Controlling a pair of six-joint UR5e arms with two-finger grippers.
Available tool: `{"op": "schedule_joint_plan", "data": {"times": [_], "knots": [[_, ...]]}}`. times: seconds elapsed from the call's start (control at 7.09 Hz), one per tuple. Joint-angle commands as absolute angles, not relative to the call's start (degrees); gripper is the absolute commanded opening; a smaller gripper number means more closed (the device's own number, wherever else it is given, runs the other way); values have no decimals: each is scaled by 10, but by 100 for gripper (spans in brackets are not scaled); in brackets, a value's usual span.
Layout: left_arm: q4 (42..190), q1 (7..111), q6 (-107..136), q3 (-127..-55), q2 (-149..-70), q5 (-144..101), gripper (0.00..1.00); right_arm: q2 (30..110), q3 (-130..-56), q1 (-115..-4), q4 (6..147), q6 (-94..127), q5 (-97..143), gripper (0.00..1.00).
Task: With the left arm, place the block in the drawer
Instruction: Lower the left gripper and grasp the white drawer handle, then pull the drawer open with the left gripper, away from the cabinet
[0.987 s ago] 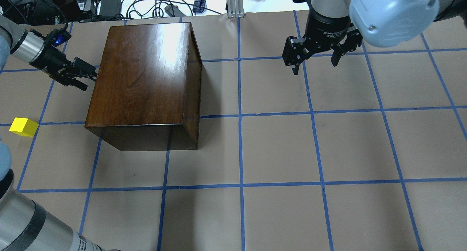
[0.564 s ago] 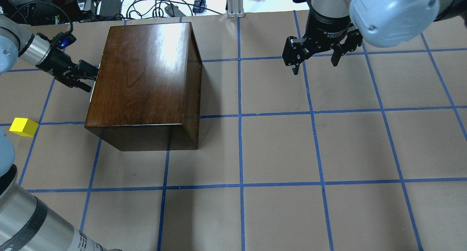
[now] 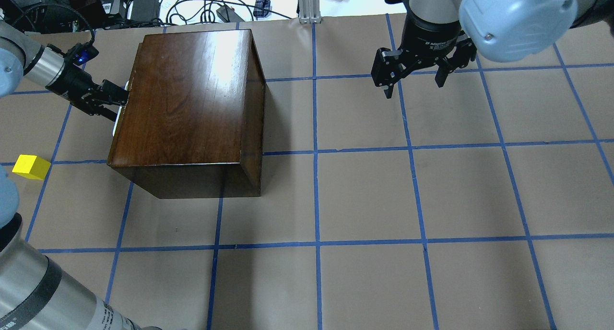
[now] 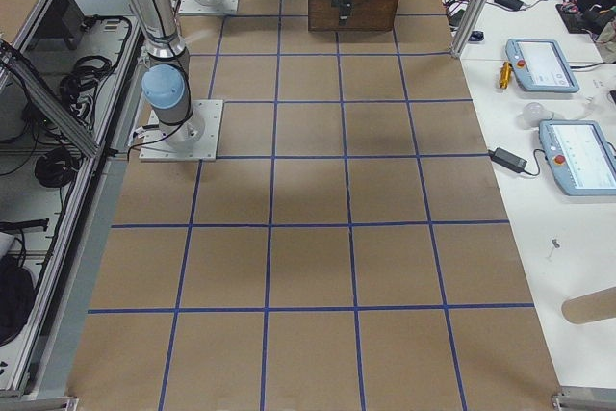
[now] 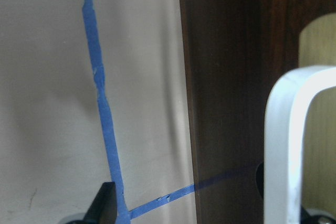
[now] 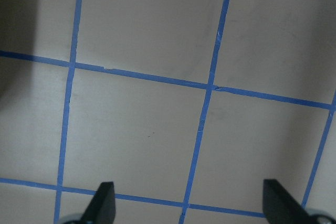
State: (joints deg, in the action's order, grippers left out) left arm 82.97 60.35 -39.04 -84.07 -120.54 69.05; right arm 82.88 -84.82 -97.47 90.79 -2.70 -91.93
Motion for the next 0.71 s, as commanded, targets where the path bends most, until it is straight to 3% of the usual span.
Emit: {"op": "schedule_joint_plan", "data": {"times": [0.0, 0.56], "knots": [[824, 585, -394, -840, -1205, 693, 100, 829, -848, -975, 908, -26, -919, 100], [813, 544, -429, -840, -1205, 727, 100, 829, -848, -975, 908, -26, -919, 100]]}}
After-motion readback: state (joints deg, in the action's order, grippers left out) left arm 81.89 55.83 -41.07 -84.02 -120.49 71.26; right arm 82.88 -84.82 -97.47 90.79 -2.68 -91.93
